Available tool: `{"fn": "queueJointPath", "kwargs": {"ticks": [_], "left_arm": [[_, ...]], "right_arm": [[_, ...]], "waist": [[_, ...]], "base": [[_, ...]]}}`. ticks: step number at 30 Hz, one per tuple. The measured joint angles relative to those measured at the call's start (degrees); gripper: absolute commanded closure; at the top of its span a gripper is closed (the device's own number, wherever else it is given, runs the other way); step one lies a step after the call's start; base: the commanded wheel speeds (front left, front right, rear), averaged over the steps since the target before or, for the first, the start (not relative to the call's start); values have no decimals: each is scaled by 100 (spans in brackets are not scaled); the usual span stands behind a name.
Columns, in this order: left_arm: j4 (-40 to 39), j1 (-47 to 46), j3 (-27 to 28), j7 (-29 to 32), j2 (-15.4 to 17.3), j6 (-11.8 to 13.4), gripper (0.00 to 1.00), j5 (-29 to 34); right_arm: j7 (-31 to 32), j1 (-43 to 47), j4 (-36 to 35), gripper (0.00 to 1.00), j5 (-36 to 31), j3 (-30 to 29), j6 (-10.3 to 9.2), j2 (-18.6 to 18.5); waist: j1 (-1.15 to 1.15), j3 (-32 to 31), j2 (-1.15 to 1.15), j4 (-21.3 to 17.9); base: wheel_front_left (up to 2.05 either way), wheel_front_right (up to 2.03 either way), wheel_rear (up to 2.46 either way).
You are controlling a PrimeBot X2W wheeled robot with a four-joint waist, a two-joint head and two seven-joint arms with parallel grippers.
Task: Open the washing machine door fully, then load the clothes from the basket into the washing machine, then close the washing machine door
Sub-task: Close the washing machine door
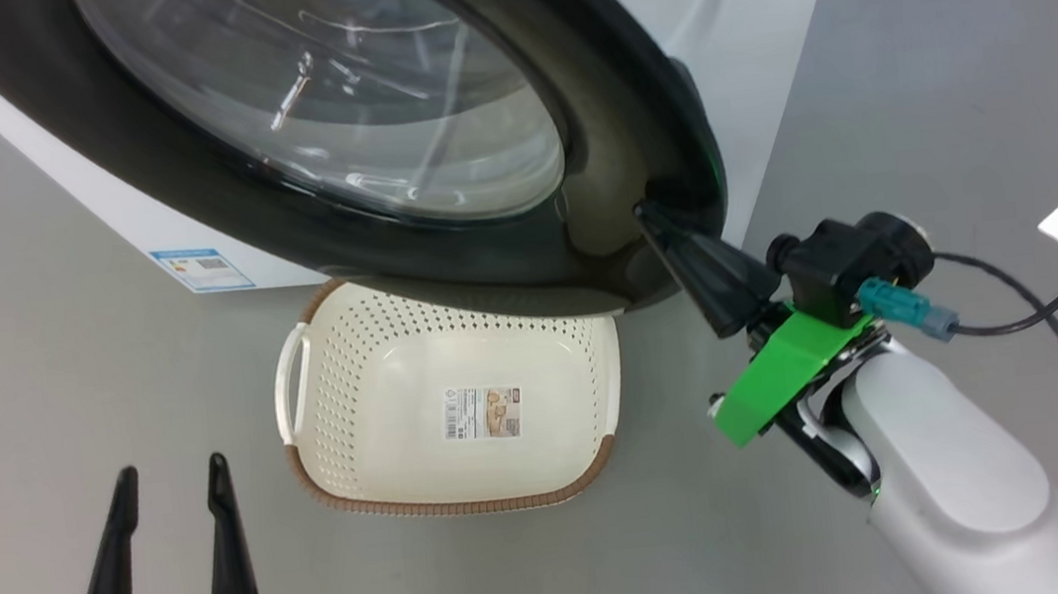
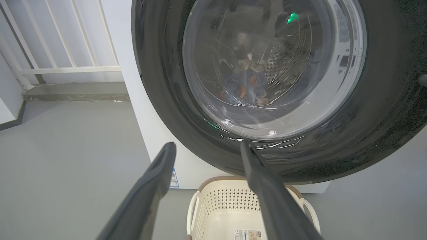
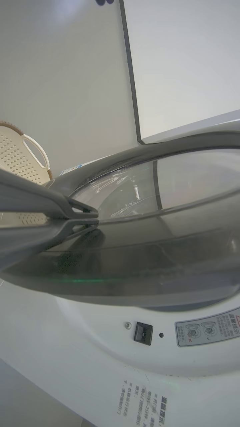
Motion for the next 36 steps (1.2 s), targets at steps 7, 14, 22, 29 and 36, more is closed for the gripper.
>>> {"fn": "queueJointPath", "kwargs": {"ticks": [7,14,22,29,36], "left_arm": [[-11,-216,41,-1,-127,-59,0,54],[-15,-403,57,-1,-248,-162,0,189],[-15,-659,76,-1,-414,-261,0,256],[-8,-716,105,-2,-512,-321,0,309],[9,-717,171,-2,-578,-405,0,364]], "right_arm": [[0,-374,94,100,-4,-292,1,-97],[0,-1138,378,100,-40,-545,1,-213],[-1,-1887,757,100,-87,-677,1,-307],[-2,-2158,953,100,-97,-942,1,-321],[-2,-2177,948,100,-138,-1048,1,-311]], "waist": [[0,194,0,42],[0,451,0,110],[0,750,0,247],[0,881,0,370],[0,877,0,407]], "base": [[0,0,0],[0,0,0],[0,0,0],[0,0,0],[0,0,0]]}}
